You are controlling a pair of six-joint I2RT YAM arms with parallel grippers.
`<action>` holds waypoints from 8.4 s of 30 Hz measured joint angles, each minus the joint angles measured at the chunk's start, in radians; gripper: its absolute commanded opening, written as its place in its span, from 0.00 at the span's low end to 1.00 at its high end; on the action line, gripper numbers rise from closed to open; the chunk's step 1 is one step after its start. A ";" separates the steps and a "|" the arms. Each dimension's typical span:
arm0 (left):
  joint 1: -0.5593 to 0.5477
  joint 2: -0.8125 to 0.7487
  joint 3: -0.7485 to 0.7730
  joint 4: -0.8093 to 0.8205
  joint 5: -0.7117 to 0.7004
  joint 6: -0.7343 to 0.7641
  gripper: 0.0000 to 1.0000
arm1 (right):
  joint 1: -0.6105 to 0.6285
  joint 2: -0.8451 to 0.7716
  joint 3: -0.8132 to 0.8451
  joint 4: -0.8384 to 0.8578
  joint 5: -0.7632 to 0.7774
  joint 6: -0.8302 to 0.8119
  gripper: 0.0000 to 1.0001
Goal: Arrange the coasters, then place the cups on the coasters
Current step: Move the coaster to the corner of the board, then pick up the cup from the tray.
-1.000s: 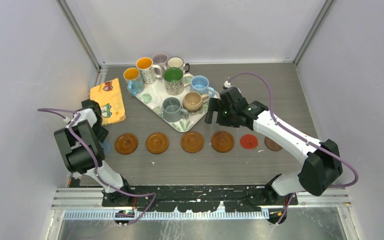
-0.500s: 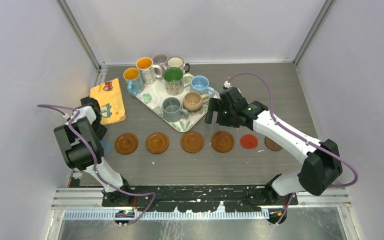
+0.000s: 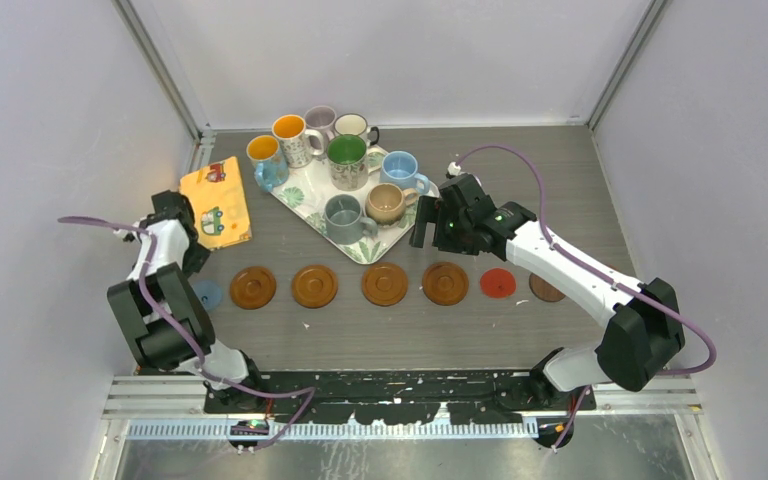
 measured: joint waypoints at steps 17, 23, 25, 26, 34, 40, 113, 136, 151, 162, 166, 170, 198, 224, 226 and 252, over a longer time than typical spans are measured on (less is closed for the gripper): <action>0.001 -0.144 -0.198 -0.080 -0.057 -0.091 0.86 | 0.001 -0.002 -0.021 0.014 -0.027 0.003 1.00; 0.001 -0.154 -0.215 -0.098 -0.060 -0.128 0.88 | 0.001 -0.002 -0.026 0.016 -0.034 0.003 1.00; 0.001 -0.154 -0.216 -0.104 -0.060 -0.145 0.88 | 0.001 -0.002 -0.028 0.016 -0.036 0.003 1.00; 0.001 -0.154 -0.216 -0.106 -0.060 -0.149 0.88 | 0.001 -0.002 -0.029 0.016 -0.037 0.003 1.00; 0.004 -0.145 -0.249 -0.106 -0.060 -0.174 0.89 | 0.002 -0.002 -0.029 0.016 -0.038 0.003 1.00; 0.010 -0.129 -0.268 -0.094 -0.058 -0.174 0.89 | 0.002 -0.002 -0.033 0.021 -0.038 0.003 1.00; -0.760 -0.441 -0.116 -0.082 0.103 0.079 1.00 | 0.002 -0.007 -0.033 0.016 0.111 0.058 1.00; -1.022 -0.382 0.024 0.013 0.428 0.230 1.00 | -0.129 0.079 0.026 0.049 0.183 0.143 1.00; -1.022 -0.348 0.060 0.072 0.475 0.232 1.00 | -0.090 0.040 0.043 0.067 0.248 0.111 1.00; -1.021 -0.236 0.087 0.089 0.428 0.192 1.00 | -0.088 0.086 0.050 0.084 0.198 0.089 1.00; -0.996 -0.235 0.087 0.090 0.410 0.167 1.00 | -0.084 0.102 0.058 0.091 0.175 0.078 1.00; -0.946 -0.231 0.088 0.090 0.400 0.153 1.00 | -0.082 0.104 0.058 0.096 0.156 0.068 1.00; -1.125 0.158 0.216 0.206 0.018 -0.369 1.00 | -0.063 -0.021 0.016 0.072 0.174 0.061 1.00; -1.015 0.214 0.209 0.212 -0.026 -0.275 0.90 | -0.063 -0.041 -0.011 0.052 0.175 0.071 1.00; -0.981 0.201 0.199 0.216 -0.010 -0.235 0.87 | -0.063 -0.041 -0.011 0.053 0.172 0.076 1.00; -0.908 0.239 0.204 0.252 0.237 0.074 0.42 | -0.051 -0.041 -0.011 0.060 0.161 0.082 1.00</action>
